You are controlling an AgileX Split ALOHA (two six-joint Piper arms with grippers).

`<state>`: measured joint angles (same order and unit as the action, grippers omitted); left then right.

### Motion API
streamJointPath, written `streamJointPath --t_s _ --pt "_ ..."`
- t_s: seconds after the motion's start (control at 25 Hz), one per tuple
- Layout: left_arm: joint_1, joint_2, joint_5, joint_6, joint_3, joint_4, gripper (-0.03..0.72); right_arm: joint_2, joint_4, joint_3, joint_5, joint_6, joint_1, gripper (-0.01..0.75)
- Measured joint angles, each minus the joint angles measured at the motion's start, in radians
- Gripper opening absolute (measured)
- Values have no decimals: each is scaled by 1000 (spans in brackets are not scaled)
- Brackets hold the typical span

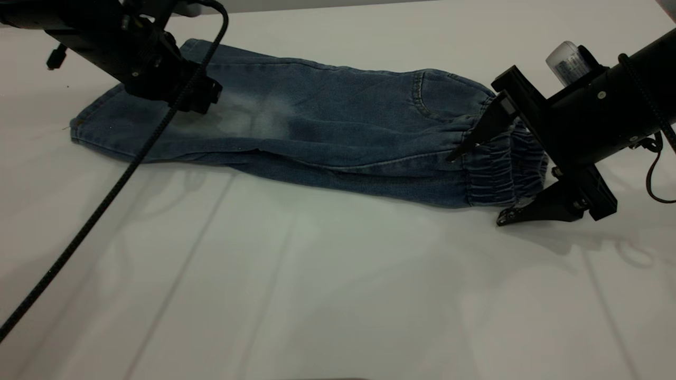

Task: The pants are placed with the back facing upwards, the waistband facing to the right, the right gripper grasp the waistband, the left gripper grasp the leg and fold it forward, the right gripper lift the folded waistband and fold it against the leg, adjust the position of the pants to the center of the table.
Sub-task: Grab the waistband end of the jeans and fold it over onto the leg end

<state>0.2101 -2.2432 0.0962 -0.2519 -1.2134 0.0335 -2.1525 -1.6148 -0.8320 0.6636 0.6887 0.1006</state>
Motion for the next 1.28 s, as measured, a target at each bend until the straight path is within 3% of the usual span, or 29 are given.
streamJointPath --t_s 0.68,1.28 --pt "10 5 -53 1 -1 0 338 0 -192 0 -28 298 -7 601" --pt "10 6 -59 3 -1 0 338 0 -186 0 21 268 -19 596"
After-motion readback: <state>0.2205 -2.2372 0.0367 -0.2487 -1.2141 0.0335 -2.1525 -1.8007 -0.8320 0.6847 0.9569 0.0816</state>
